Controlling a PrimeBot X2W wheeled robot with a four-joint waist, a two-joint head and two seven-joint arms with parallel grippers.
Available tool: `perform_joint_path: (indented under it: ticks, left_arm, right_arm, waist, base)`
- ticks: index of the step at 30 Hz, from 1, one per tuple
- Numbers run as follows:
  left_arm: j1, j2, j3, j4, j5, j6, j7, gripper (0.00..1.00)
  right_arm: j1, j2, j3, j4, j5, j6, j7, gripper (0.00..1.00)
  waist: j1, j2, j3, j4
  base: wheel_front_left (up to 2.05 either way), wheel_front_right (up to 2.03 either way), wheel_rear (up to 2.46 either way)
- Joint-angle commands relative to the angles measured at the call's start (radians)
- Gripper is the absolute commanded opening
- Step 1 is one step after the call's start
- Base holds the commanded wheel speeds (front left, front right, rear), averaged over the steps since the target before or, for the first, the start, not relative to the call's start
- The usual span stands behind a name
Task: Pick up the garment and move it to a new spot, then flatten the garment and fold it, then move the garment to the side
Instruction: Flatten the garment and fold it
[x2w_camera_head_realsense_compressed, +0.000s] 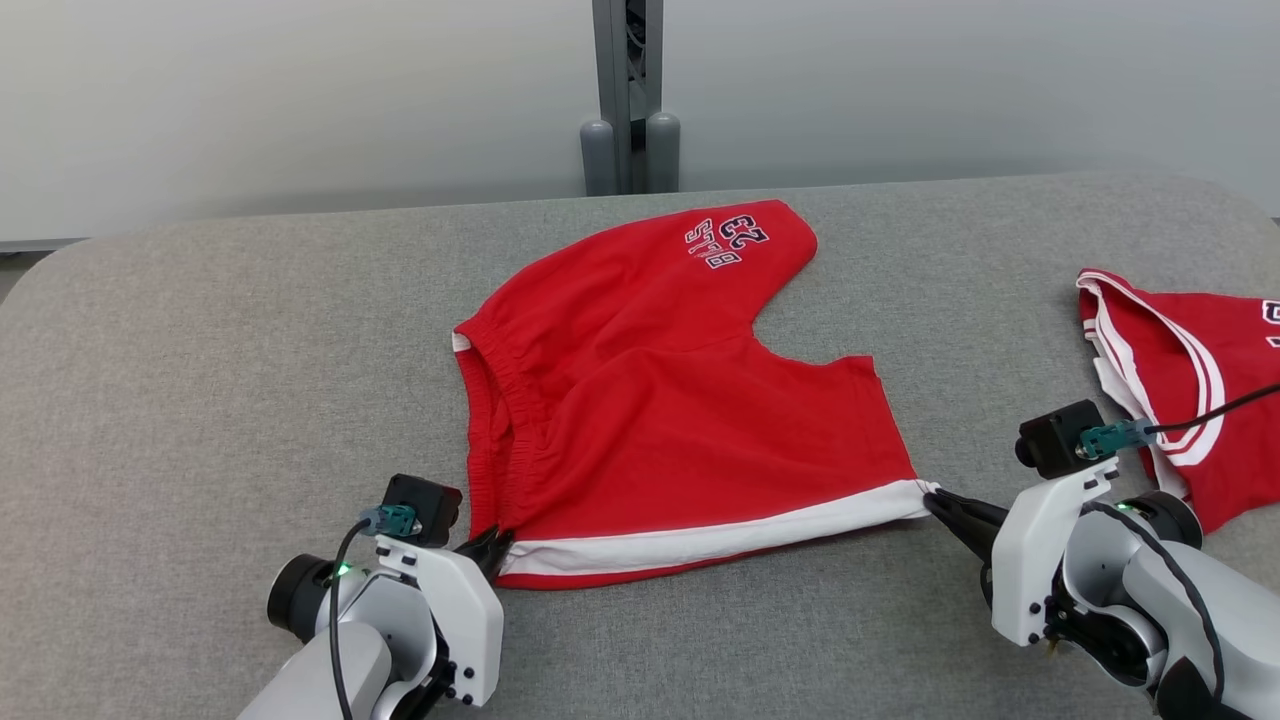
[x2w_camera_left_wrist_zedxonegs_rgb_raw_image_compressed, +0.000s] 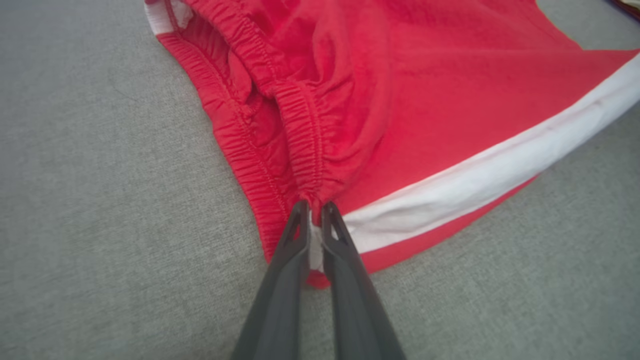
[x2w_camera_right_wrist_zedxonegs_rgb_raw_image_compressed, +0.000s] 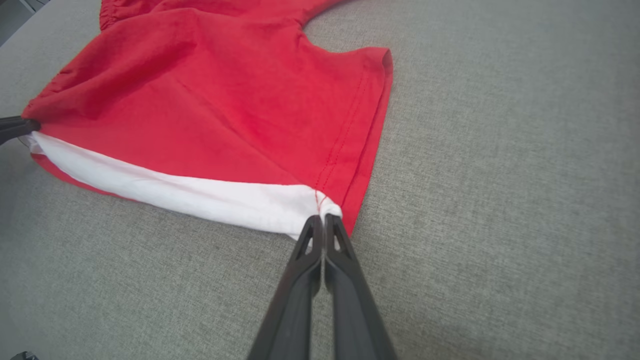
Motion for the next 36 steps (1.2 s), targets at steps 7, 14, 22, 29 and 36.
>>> perform_joint_path:
  ticks: [7,14,22,29,36]
  left_arm:
    - [-0.018,0.005,-0.001,0.014,-0.008,-0.012,-0.021,0.0]
    - [0.02,0.029,-0.001,-0.017,-0.013,-0.007,-0.03,0.0]
    - [0.088,0.108,-0.049,-0.13,0.02,0.008,0.046,0.0]
    - [0.152,0.173,-0.089,-0.271,0.028,0.022,0.14,0.0]
    - [0.206,0.239,-0.118,-0.402,0.029,0.032,0.229,0.0]
  right_arm:
    - [-0.001,0.0,-0.009,-0.002,-0.005,0.0,-0.017,0.0]
    - [0.024,-0.001,-0.001,-0.014,-0.001,0.0,-0.019,0.0]
    - [0.063,-0.048,0.012,-0.097,0.078,0.0,0.094,0.0]
    - [0.101,-0.103,0.008,-0.185,0.121,0.0,0.205,0.0]
    - [0.144,-0.134,-0.016,-0.251,0.144,0.0,0.293,0.0]
  waist:
    - [0.0,0.0,-0.012,0.002]
    - [0.0,0.0,-0.039,0.001]
    - [0.0,0.0,-0.085,-0.003]
    - [0.0,0.0,-0.109,-0.005]
    - [0.0,0.0,-0.119,-0.006]
  base:
    - [0.0,0.0,0.0]
    - [0.0,0.0,0.0]
    - [0.0,0.0,0.0]
    - [0.0,0.0,0.0]
    - [0.0,0.0,0.0]
